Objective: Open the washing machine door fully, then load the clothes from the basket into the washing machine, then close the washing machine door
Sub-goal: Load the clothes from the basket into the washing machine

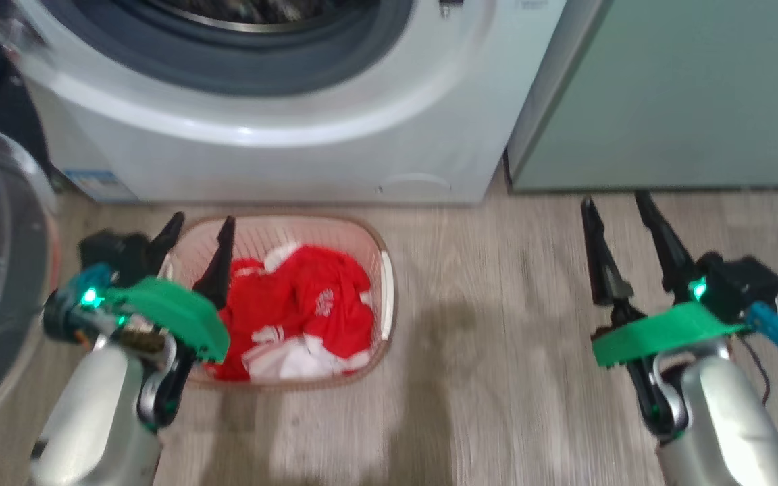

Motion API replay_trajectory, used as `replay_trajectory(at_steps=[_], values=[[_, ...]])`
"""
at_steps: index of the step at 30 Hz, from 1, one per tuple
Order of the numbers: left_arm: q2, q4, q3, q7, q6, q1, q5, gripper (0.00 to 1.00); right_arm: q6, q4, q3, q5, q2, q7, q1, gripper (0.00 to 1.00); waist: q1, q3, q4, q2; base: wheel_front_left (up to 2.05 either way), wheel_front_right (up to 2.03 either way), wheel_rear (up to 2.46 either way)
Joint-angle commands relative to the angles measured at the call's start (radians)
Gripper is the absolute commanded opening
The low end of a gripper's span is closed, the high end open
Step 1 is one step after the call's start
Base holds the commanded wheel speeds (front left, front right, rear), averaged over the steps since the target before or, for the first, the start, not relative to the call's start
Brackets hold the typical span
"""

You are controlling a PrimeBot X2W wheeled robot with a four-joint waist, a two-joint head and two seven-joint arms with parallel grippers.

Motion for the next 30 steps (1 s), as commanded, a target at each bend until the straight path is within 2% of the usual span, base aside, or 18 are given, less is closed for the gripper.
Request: replay_trajectory(at_steps=[1, 6, 7, 11, 17, 24, 30], values=[[0.006, 0.066, 0.018, 0.021, -0.024, -0.091, -0.013, 1.00, 0.000, -0.047, 0.033, -0.001, 0.001, -0.001, -0.052, 1.00, 0.0000, 0.105, -0.027, 0.0000, 0.00, 0.00, 0.00], [-0.025, 0.311, -0.020, 0.053, -0.073, -0.235, -0.040, 1.00, 0.000, -0.074, 0.058, 0.004, 0.001, -0.005, -0.104, 1.00, 0.0000, 0.229, -0.059, 0.0000, 0.00, 0.00, 0.00], [-0.025, 0.311, -0.020, 0.053, -0.073, -0.235, -0.040, 1.00, 0.000, -0.074, 0.058, 0.004, 0.001, -0.005, -0.104, 1.00, 0.0000, 0.229, -0.059, 0.0000, 0.00, 0.00, 0.00], [-0.037, 0.487, -0.051, 0.061, -0.095, -0.340, -0.051, 1.00, 0.000, -0.095, 0.073, 0.007, 0.001, -0.008, -0.140, 1.00, 0.0000, 0.319, -0.080, 0.0000, 0.00, 0.00, 0.00], [-0.017, 0.692, -0.082, 0.039, -0.107, -0.472, -0.055, 1.00, 0.000, -0.136, 0.100, 0.011, 0.001, -0.011, -0.189, 1.00, 0.0000, 0.458, -0.118, 0.0000, 0.00, 0.00, 0.00], [0.024, 0.837, -0.111, -0.012, -0.110, -0.576, -0.072, 1.00, 0.000, -0.190, 0.109, 0.007, 0.001, -0.012, -0.216, 1.00, 0.0000, 0.587, -0.147, 0.0000, 0.00, 0.00, 0.00], [0.061, 0.894, -0.153, -0.026, -0.111, -0.635, -0.111, 1.00, 0.000, -0.230, 0.105, -0.002, 0.001, -0.012, -0.215, 1.00, 0.0000, 0.665, -0.156, 0.0000, 0.00, 0.00, 0.00]])
